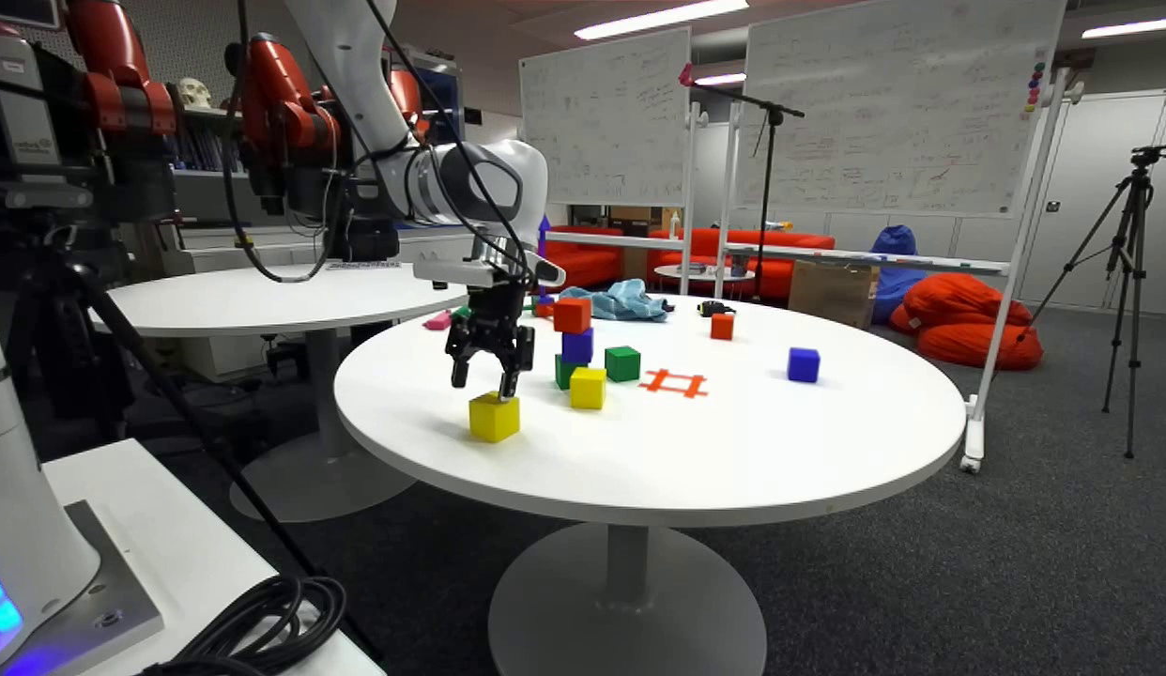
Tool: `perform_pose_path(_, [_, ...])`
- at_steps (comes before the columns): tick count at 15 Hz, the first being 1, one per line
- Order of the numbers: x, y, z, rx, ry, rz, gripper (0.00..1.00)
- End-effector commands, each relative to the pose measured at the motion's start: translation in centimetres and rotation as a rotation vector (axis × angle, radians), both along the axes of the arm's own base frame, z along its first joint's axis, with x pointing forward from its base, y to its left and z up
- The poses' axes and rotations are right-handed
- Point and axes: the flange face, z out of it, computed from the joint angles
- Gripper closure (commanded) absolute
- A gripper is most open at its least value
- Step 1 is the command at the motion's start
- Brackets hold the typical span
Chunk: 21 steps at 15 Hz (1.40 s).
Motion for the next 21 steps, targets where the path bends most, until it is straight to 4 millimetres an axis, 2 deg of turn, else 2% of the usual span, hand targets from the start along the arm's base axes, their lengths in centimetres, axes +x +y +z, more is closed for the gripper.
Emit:
perform_pose_path(1, [0.5, -0.1, -0.3, -0.037, -0.011, 0.007, 0.0])
perform_pose_path(11, [-0.1, -1.5, -0.5, -0.151, -0.014, -0.067, 0.0])
perform_pose_path(21, [0.3, -1.0, -1.6, -0.121, 0.011, -0.02, 0.0])
